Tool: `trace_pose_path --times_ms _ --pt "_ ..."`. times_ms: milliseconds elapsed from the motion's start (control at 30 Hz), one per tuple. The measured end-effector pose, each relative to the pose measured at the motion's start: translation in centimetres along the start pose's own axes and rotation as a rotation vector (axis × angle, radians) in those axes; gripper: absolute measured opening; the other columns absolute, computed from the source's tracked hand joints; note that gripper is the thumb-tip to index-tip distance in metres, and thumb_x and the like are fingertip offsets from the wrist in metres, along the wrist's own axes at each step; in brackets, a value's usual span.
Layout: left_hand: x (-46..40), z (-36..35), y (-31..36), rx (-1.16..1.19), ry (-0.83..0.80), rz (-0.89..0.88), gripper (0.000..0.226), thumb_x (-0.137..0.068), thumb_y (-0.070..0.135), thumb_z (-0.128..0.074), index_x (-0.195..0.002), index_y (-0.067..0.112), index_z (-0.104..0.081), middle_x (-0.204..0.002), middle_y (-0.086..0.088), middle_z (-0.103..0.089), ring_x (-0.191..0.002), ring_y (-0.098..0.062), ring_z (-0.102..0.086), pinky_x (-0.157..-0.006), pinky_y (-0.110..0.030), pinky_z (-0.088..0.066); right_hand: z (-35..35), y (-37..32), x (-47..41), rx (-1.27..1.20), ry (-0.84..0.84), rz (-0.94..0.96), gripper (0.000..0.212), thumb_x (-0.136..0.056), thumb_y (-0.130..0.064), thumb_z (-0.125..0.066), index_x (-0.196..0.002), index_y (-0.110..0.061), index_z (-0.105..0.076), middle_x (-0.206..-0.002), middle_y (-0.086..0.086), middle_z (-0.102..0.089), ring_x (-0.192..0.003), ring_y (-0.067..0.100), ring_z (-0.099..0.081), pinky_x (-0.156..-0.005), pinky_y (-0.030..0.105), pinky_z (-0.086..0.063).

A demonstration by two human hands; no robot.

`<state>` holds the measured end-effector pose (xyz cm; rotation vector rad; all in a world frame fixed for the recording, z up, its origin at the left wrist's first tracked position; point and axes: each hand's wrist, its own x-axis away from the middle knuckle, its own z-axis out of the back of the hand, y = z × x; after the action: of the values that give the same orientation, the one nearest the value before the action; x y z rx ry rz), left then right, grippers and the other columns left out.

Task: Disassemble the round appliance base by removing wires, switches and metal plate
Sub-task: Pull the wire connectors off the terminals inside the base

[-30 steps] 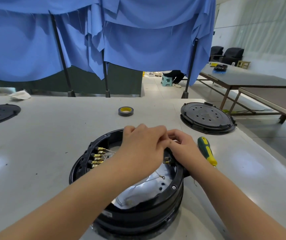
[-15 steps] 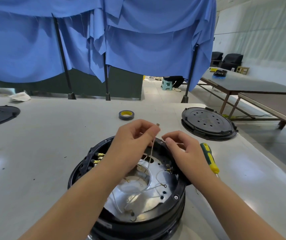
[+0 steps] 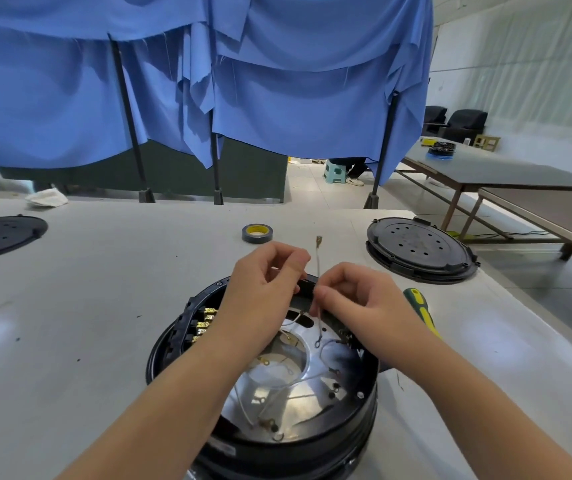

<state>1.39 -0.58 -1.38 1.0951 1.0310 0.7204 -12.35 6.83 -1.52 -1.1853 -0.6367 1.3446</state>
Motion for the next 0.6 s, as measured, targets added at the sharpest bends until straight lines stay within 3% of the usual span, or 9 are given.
trace_pose_path --times_ms 67,233,367,467,600 --pt "0.0 -0.1 -0.2 -0.020 -0.030 0.041 0.013 -0.095 0.027 -0.057 -0.089 0.022 -0.068 -0.074 0.009 -0.066 -0.061 0.004 -0.058 -0.058 -0.008 -0.045 1.0 -0.2 -0.4 0.027 0.072 0.010 0.010 -0.091 -0.013 -0.061 -0.083 -0.017 -0.065 -0.071 0.001 -0.072 -0.061 0.012 -0.065 -0.060 0.023 -0.053" --pt "0.6 -0.7 -0.5 -0.234 -0.161 0.049 0.006 -0.092 0.023 -0.062 -0.088 0.022 -0.066 -0.076 0.008 -0.063 -0.060 0.006 -0.055 -0.055 -0.007 -0.043 3.5 0.9 -2.6 0.179 0.264 -0.068 0.008 -0.090 -0.019 -0.062 -0.085 -0.018 -0.067 -0.069 -0.001 -0.069 -0.066 0.004 -0.064 -0.067 0.022 -0.053" --pt "1.1 -1.0 -0.7 -0.438 -0.281 -0.022 0.005 -0.088 0.028 -0.065 -0.087 0.022 -0.067 -0.087 0.009 -0.065 -0.075 -0.001 -0.059 -0.071 -0.013 -0.047 4.4 4.2 -4.3 0.426 0.212 -0.251 0.009 -0.087 -0.019 -0.060 -0.083 -0.017 -0.068 -0.079 0.002 -0.070 -0.076 0.016 -0.063 -0.071 0.032 -0.050" --pt "1.6 -1.2 -0.9 -0.544 -0.361 -0.078 0.008 -0.086 0.032 -0.067 -0.086 0.024 -0.064 -0.090 0.010 -0.061 -0.080 -0.006 -0.059 -0.077 -0.023 -0.050 4.4 6.8 -5.3 0.639 0.140 -0.325 0.012 -0.085 -0.020 -0.058 -0.085 -0.018 -0.069 -0.085 -0.002 -0.070 -0.084 0.017 -0.064 -0.076 0.031 -0.050" --pt "1.6 -1.6 -1.4 -0.684 -0.420 -0.145 0.011 -0.086 0.038 -0.064 -0.086 0.031 -0.056 -0.088 0.014 -0.055 -0.081 -0.003 -0.052 -0.072 -0.021 -0.043 4.0 8.8 -6.4 0.723 0.070 -0.363 0.011 -0.083 -0.016 -0.059 -0.077 -0.020 -0.068 -0.085 0.002 -0.071 -0.086 0.022 -0.065 -0.078 0.033 -0.053"
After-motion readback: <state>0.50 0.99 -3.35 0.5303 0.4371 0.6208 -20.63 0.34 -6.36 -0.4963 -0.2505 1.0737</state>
